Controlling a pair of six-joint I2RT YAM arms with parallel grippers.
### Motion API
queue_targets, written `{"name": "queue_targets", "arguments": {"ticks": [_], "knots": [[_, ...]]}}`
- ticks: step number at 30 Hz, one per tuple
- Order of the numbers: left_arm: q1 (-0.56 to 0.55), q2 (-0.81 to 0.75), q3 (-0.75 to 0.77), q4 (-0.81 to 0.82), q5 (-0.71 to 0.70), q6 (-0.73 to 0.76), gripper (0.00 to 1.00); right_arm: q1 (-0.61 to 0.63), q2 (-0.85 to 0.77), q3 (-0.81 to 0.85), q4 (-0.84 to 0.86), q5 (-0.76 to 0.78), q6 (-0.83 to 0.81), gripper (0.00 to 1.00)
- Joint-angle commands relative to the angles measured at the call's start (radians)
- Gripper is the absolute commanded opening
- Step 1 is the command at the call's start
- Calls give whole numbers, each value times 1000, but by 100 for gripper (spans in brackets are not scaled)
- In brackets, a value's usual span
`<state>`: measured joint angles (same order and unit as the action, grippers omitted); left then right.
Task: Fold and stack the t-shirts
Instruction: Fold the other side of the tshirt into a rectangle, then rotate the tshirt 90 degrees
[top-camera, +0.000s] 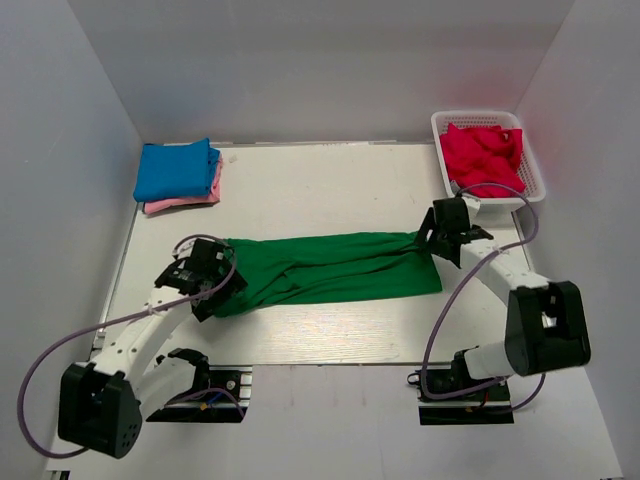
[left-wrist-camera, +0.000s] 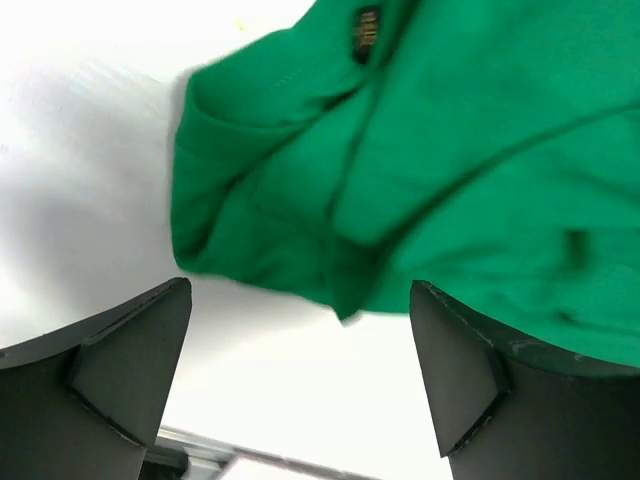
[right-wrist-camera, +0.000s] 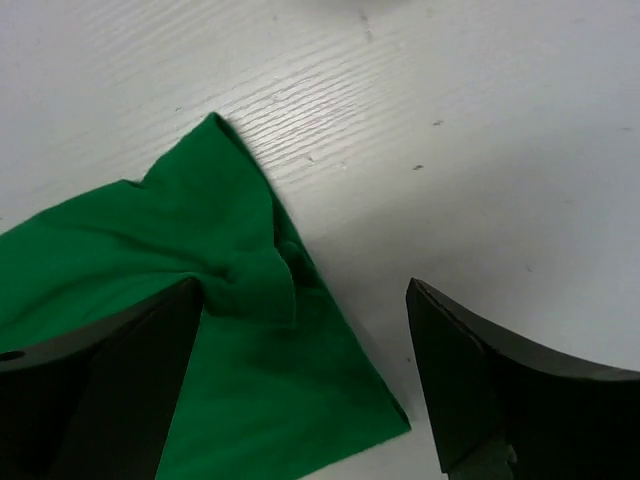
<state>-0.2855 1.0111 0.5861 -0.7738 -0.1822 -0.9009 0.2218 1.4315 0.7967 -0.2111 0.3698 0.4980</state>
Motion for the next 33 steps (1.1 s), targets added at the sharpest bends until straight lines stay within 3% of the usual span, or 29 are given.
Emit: {"name": "queue_targets", "arguments": {"ticks": [1, 5, 10, 17, 23, 26, 29, 30, 32, 33], "knots": [[-4, -80, 116, -96, 4, -55, 100, -10, -123, 13, -80, 113, 62, 90], [-4, -62, 228, -13, -1, 5, 100, 4, -238, 7, 19, -90, -25, 90], [-4, 206, 273, 232, 122, 75, 100, 28, -155, 47, 142, -406, -105, 90], [-4, 552, 396, 225, 98, 99, 100, 54, 121, 124, 112, -491, -102, 90], [19, 826, 519, 223, 7, 76, 100, 47, 141, -19, 73, -422, 2, 90], [10, 1057, 748, 162, -14, 104, 100, 56, 142, -103, 65, -532, 25, 90], [9, 1263, 1109, 84, 9, 167, 100, 144, 95, -194, 98, -618, 40, 90], [9, 1429, 1381, 47, 22, 178, 100, 152, 69, -206, 82, -615, 34, 90], [0, 1619, 1715, -39, 123, 230, 100, 278, 23, -234, 39, -637, 28, 90], [0, 1706, 1996, -22, 169, 231, 100, 319, 18, -244, 50, -682, 21, 90]]}}
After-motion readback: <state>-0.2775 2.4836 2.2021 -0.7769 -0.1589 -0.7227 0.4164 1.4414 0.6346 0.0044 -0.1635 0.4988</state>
